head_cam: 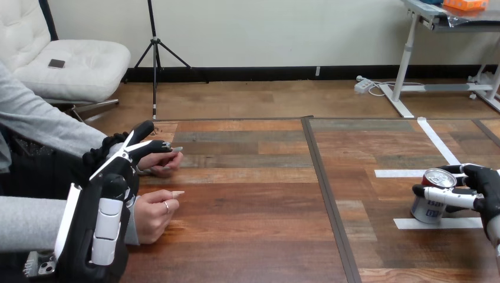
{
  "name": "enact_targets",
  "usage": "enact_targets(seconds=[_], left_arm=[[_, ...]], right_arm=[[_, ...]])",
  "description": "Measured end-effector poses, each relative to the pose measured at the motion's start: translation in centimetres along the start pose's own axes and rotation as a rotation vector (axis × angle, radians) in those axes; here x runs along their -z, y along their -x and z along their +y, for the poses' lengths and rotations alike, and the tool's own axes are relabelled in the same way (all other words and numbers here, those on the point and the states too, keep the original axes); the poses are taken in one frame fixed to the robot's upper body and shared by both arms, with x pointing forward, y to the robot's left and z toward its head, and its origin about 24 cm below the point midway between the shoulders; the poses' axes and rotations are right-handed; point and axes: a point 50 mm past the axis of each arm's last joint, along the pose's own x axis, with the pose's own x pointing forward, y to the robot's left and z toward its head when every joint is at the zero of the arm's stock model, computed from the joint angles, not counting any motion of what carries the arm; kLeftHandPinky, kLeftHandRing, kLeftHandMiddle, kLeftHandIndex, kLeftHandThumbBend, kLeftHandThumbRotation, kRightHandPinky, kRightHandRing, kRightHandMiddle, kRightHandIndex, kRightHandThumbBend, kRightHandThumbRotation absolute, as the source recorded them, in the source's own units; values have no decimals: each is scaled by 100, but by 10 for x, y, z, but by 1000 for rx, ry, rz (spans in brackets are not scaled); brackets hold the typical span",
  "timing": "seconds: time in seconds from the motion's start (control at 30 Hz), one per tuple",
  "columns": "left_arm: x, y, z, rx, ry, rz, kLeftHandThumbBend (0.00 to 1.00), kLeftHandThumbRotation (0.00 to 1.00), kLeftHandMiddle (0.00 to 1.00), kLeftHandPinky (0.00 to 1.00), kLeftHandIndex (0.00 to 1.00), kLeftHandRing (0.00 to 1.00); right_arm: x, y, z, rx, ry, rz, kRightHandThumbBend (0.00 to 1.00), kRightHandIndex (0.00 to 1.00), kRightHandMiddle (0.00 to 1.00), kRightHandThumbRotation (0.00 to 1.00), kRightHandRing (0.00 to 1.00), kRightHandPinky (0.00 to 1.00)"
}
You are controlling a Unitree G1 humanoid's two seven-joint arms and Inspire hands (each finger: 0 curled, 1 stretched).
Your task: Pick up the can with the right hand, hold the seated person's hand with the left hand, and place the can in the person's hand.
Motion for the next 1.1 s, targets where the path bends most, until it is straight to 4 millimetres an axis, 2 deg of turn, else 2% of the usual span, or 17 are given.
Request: enact_targets(seconds=[0.5,1.1], left_arm=[[0,0,0,-3,-3,-4,72,97,92,100,66,100],[0,0,0,-5,-3,-3,73,97,92,100,66,100]], right_arm=[[0,0,2,10,69,-3,77,54,54,0,52,46],[-4,0,3,35,114,-34,80,48,48,0,45,37]])
